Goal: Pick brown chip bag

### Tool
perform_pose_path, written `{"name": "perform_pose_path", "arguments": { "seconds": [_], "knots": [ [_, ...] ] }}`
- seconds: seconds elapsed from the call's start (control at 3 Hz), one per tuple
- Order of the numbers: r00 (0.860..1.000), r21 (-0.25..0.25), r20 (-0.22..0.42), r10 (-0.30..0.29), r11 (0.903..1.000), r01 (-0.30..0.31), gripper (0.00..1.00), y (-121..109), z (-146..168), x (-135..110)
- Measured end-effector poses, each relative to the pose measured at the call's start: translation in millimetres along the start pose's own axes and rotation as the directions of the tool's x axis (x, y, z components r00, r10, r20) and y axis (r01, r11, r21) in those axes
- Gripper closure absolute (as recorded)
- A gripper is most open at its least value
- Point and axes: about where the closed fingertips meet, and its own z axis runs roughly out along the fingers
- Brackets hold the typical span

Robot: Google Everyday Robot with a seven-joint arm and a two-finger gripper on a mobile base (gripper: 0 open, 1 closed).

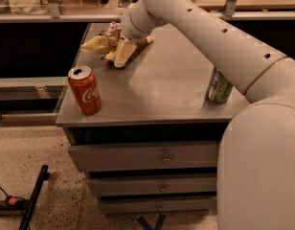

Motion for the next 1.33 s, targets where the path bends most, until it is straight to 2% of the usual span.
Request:
{"name": "perform_pose_path", "arguments": {
  "seconds": [0.33,0.67,1.33],
  "knots": [
    [1.0,-0.043,0.004,0.012,0.999,-0.012,0.0,5.1,9.4,2.3],
    [1.0,-0.07,-0.004,0.012,0.9975,-0.012,0.16,9.4,15.1,3.4],
    [0.998,-0.084,-0.049,-0.03,0.9962,0.026,0.63,14.9,20.0,0.0]
  ]
}}
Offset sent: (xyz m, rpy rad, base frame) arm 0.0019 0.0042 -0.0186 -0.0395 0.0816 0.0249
